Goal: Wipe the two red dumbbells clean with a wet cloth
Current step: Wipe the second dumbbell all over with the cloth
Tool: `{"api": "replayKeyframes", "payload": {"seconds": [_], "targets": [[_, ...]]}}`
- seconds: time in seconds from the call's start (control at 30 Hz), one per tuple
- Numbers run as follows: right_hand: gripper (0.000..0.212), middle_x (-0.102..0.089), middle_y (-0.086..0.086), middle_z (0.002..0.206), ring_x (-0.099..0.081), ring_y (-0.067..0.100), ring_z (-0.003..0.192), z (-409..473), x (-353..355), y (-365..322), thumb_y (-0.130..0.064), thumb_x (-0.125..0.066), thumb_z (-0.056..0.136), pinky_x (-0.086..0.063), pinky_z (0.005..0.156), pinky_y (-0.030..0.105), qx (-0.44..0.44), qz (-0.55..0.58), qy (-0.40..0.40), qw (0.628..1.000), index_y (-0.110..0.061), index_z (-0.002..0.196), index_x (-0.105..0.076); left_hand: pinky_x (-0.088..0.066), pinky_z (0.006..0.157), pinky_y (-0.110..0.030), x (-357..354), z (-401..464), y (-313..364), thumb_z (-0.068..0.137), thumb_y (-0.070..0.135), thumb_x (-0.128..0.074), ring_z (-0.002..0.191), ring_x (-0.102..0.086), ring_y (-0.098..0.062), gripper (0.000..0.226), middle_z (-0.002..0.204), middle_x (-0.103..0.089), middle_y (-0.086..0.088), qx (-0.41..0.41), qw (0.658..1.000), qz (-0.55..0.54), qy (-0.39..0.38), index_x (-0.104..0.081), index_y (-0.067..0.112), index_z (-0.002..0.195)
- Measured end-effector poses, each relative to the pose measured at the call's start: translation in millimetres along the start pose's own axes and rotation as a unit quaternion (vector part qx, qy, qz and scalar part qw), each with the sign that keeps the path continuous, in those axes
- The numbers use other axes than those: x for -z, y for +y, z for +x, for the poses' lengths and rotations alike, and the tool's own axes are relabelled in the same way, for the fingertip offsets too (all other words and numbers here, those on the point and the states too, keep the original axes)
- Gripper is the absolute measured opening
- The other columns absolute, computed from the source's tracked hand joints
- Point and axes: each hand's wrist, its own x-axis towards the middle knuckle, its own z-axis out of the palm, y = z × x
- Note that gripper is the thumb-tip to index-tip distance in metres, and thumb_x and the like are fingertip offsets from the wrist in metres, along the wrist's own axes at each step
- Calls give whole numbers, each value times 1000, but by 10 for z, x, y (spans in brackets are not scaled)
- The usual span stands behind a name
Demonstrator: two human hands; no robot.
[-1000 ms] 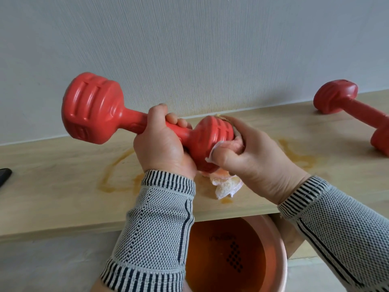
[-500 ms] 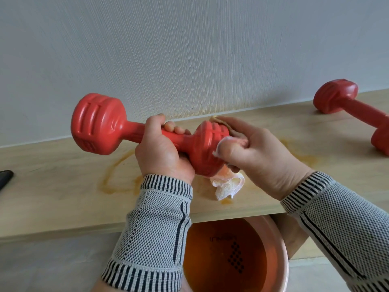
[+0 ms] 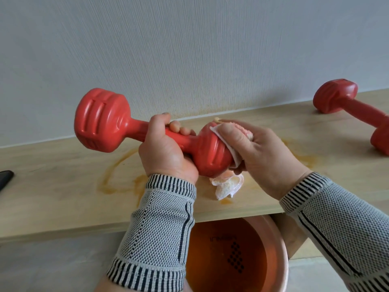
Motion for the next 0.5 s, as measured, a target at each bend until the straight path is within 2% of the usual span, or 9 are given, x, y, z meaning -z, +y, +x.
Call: {"api": "replayKeyframes", "payload": {"seconds": [0.1, 0.17, 0.27, 0.3, 0.4, 0.5], "targets": [[41, -63, 1, 75, -58, 14, 67, 4, 74, 20, -51, -76, 76, -48, 59, 28, -27, 41, -130, 990, -23, 106, -67, -42, 49, -23, 30, 20, 50, 87, 12, -52, 42, -41, -11, 20, 52, -40, 6, 13, 999, -37, -24, -41, 19, 71], [47, -67, 5, 81, -62, 19, 71, 8, 70, 1, -48, -76, 65, -50, 59, 29, -45, 41, -181, 982, -28, 106, -66, -43, 50, -22, 43, 1, 58, 88, 16, -50, 43, -41, -11, 22, 53, -39, 6, 23, 997, -58, -53, -39, 20, 70], [55, -72, 7, 95, -69, 21, 78, 4, 78, 2, -35, -82, 63, -55, 64, 35, -22, 44, -143, 989, -27, 114, -63, -46, 57, -26, 25, -7, 48, 90, 20, -53, 48, -48, -13, 23, 56, -46, 3, 16, 997, -35, -60, -43, 17, 69], [61, -73, 4, 100, -71, 18, 85, 2, 83, 10, -31, -84, 63, -57, 71, 37, -8, 27, -113, 993, -25, 120, -60, -49, 60, -28, 2, -2, 51, 90, 22, -57, 51, -52, -15, 22, 58, -50, 1, 15, 998, -18, -51, -46, 16, 72], [84, -66, -10, 113, -67, 4, 99, -21, 61, 27, -30, -88, 59, -54, 91, 30, 28, -64, -44, 997, -27, 133, -48, -51, 68, -33, -59, 16, 67, 88, 29, -69, 57, -57, -14, 22, 63, -56, 1, 36, 999, 9, -17, -52, 17, 82], [91, -62, -16, 114, -64, 1, 101, -37, 36, 46, -30, -91, 58, -51, 95, 29, 35, -110, -38, 993, -34, 135, -42, -48, 58, -28, -63, 28, 58, 88, 27, -71, 50, -50, -10, 25, 58, -49, 5, 35, 999, -4, 13, -51, 18, 74]]}}
